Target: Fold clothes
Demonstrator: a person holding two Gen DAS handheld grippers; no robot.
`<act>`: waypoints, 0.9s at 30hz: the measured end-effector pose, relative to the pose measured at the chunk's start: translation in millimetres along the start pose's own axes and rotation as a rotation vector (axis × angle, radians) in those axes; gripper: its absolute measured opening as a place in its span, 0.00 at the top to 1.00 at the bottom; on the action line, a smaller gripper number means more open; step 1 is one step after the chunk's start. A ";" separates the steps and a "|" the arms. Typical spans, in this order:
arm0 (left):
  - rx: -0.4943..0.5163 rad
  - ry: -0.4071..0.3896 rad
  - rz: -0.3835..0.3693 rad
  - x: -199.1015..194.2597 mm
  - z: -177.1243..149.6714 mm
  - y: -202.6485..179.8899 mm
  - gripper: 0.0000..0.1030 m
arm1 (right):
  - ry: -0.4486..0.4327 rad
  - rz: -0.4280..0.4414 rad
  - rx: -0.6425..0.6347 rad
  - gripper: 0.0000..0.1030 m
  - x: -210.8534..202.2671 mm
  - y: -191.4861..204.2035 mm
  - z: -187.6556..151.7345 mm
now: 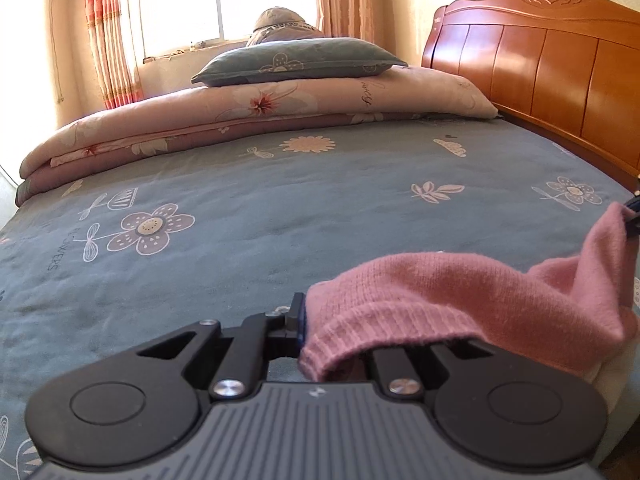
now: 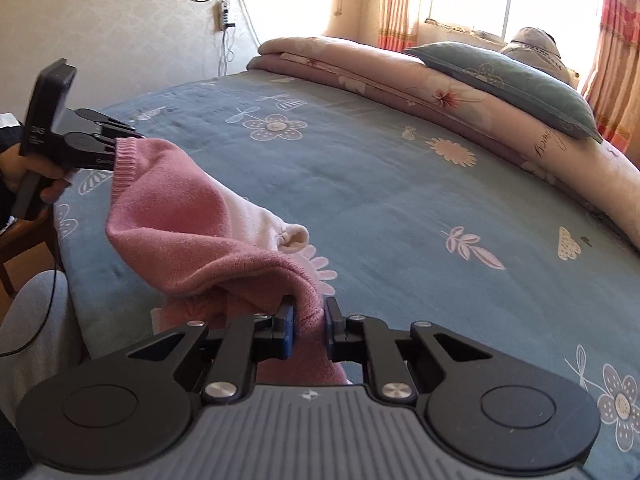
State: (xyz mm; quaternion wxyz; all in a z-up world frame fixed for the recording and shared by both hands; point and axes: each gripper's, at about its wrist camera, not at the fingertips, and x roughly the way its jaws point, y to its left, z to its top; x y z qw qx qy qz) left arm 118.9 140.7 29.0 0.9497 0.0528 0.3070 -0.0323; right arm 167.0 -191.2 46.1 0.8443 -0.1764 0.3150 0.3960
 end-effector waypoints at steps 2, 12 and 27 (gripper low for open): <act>0.027 0.036 0.000 -1.0 2.2 -9.4 0.92 | 0.023 -0.039 0.029 0.84 7.8 0.5 -2.7; 0.073 0.076 0.012 16.4 36.8 -21.6 0.92 | 0.032 -0.216 0.109 0.84 20.1 -35.9 5.1; 0.089 0.226 -0.049 184.5 88.7 -29.9 0.92 | 0.117 -0.485 0.218 0.84 108.5 -152.5 -4.3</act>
